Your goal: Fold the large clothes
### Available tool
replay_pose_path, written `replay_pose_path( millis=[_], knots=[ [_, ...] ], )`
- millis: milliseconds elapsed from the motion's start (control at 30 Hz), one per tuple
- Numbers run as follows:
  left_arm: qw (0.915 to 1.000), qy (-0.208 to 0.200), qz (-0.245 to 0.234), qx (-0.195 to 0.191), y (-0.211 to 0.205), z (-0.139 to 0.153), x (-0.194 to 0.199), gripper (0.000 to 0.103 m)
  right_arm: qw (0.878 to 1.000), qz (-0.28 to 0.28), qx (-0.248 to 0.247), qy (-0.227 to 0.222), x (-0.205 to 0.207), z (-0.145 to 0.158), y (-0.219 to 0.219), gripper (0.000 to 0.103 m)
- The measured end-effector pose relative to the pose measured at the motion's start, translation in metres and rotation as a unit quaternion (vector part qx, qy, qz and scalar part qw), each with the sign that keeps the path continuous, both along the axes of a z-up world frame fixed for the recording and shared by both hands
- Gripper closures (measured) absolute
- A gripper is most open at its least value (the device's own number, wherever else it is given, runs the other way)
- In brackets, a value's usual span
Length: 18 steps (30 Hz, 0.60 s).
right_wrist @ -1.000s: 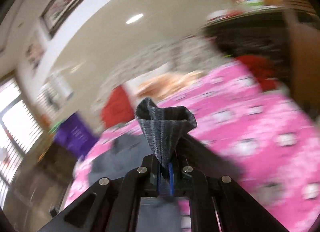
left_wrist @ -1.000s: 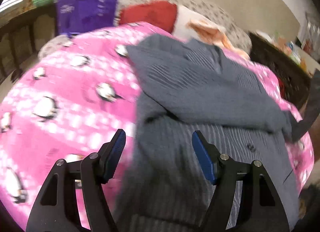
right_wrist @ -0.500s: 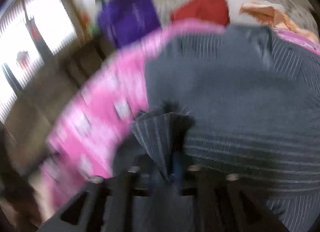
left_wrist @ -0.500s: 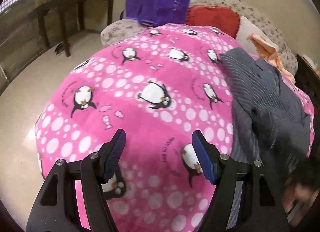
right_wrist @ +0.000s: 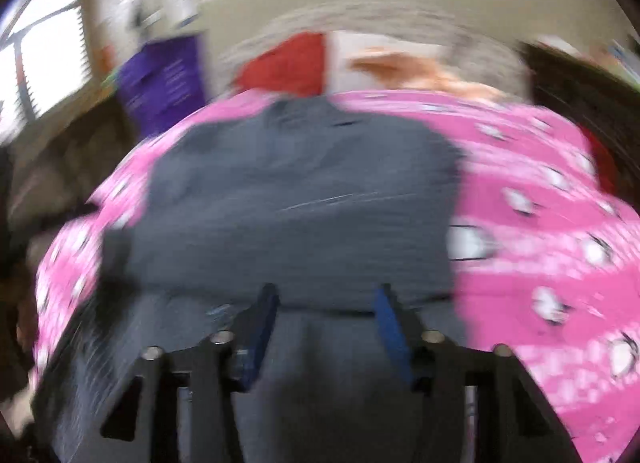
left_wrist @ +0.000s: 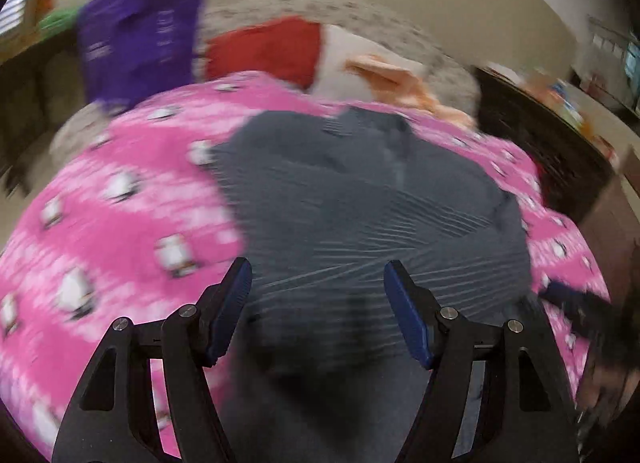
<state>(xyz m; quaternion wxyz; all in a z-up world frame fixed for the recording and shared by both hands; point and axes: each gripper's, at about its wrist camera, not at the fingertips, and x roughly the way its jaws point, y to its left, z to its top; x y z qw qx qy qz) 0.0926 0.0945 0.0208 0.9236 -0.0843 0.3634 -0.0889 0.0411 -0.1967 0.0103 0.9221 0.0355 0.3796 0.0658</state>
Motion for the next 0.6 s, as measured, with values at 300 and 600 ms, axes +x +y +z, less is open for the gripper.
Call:
replay_pose_path(
  millis=[300,600],
  knots=[
    [0.9951,0.085,-0.046,0.018,-0.022,-0.055,-0.018,0.049,0.997,0.075,0.013,0.016,0.061,-0.007,-0.006,0.065],
    [0.9928,0.082,-0.087,0.006,-0.027,-0.072,-0.058,0.049,0.982,0.092,-0.061,0.153,0.045,-0.056,-0.024,0.065]
  ],
)
